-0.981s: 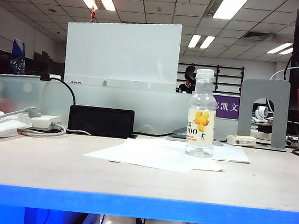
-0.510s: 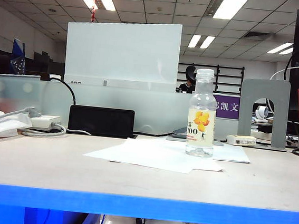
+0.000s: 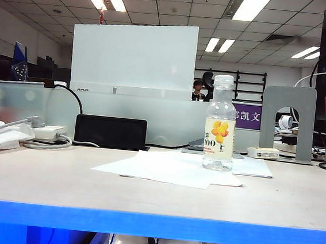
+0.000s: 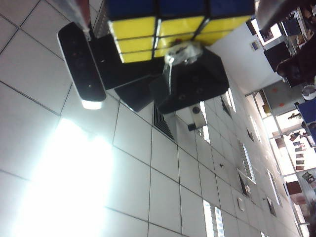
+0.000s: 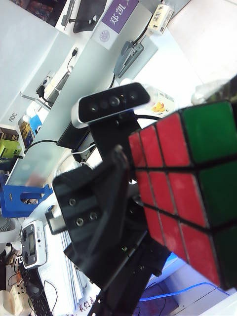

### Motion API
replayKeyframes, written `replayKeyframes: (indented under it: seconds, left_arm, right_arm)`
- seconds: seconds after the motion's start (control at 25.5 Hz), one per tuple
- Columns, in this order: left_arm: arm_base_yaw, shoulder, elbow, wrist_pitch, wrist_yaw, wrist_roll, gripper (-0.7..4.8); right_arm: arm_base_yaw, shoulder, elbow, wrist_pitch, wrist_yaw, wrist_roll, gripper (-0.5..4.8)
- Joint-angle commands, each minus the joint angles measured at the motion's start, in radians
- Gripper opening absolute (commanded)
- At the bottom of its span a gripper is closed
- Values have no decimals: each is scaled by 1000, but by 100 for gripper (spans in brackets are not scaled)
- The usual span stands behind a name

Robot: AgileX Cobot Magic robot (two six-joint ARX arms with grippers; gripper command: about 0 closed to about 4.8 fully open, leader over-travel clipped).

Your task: Rotate the Rubik's Cube so that the bottom side is facing up.

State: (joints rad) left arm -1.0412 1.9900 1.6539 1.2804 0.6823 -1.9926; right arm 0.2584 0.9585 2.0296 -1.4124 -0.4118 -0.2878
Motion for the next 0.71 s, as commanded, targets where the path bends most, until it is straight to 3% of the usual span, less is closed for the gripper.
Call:
replayKeyframes:
  seconds: [0.04,0.2,0.35,0.43,0.47,0.59,0.71]
  left_arm:
    - [48,-5,4,-6,-6,74,440]
    - [188,-5,4,-86,15,181,440]
    - [369,-6,5,-105,63,355,440]
    - [466,-8,29,-104,124,480,439]
    - [517,-8,48,-105,203,550,439]
    - [604,-18,60,-105,380,605,390]
    - [674,-26,58,-106,422,620,390]
  right_arm:
    - [0,9,5,29,22,3,291]
    - [0,41,3,29,41,4,291]
    - [1,114,3,29,44,4,291]
    - [7,161,3,29,44,5,291]
    - [6,195,3,29,43,13,291]
    - [6,263,3,29,43,16,292]
    - [6,334,3,31,10,25,292]
